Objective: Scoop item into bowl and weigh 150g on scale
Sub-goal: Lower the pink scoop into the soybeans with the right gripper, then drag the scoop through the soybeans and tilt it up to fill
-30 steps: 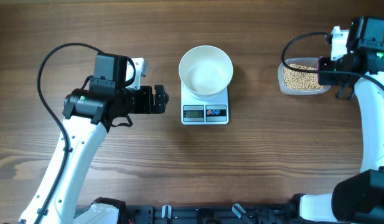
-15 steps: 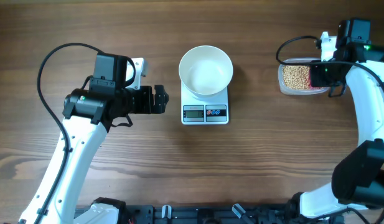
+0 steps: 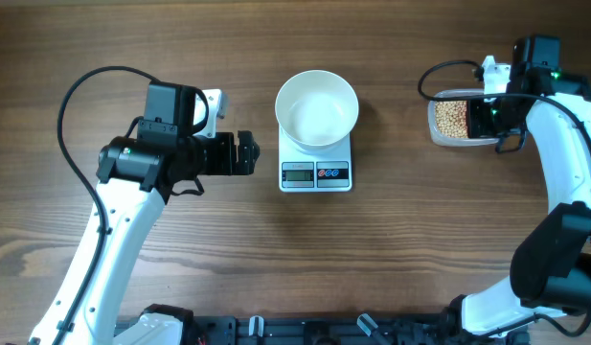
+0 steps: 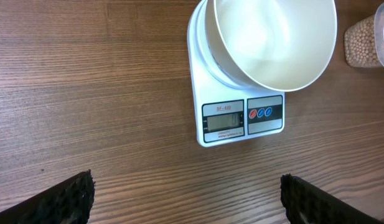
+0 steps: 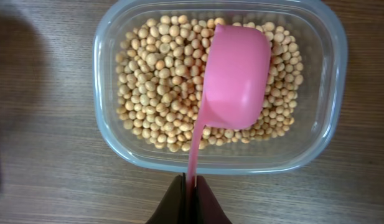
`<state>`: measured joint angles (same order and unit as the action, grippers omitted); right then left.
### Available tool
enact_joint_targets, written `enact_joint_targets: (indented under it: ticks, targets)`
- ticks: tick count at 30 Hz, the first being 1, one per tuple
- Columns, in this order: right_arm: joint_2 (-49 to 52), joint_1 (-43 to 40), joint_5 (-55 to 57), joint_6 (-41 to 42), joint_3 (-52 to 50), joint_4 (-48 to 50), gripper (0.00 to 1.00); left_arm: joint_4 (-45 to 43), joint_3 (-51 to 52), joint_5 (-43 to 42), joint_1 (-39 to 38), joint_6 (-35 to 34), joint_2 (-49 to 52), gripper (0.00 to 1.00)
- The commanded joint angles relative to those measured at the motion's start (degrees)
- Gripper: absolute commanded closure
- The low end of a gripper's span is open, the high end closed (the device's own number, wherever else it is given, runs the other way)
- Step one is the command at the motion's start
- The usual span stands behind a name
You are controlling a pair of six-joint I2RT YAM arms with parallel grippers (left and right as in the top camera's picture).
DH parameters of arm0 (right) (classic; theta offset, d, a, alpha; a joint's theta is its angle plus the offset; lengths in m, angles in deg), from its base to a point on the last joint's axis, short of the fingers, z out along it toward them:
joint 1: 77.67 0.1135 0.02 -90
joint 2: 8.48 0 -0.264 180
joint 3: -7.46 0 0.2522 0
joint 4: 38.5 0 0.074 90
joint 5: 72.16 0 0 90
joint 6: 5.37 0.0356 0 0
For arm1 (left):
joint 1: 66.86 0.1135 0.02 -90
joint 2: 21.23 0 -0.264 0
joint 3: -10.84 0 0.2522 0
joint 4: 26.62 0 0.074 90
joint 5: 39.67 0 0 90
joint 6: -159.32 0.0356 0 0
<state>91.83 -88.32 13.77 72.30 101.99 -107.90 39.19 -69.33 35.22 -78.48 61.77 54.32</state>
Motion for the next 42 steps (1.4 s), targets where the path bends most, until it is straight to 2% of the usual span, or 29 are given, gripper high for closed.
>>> enact_joint_targets:
  ticks: [1,9,18,24,29,42]
  targets:
    - [2.0,0.2,-6.5,-0.9,-1.2,-1.3,0.96,0.0,-1.1,-0.3,0.3,1.1,0.0,0.0]
    - [2.0,-0.5,-10.4,-0.9,-1.2,-2.1,0.96,0.0,-1.1,-0.3,0.3,1.1,0.0,0.0]
    - [2.0,-8.5,-25.7,-1.8,-1.8,-2.7,0.96,0.0,-1.1,-0.3,0.3,1.1,0.0,0.0]
    - [2.1,-9.2,-26.6,-2.7,-6.8,-0.9,0.96,0.0,-1.1,-0.3,0.3,1.1,0.0,0.0]
    - [2.1,-9.3,-27.5,-2.6,-7.0,-0.5,0.96,0.0,-1.1,-0.3,0.3,1.1,0.0,0.0]
    - [2.8,-15.1,-39.3,-2.6,-7.8,0.2,0.96,0.1,-1.1,-0.3,0.3,1.1,0.0,0.0]
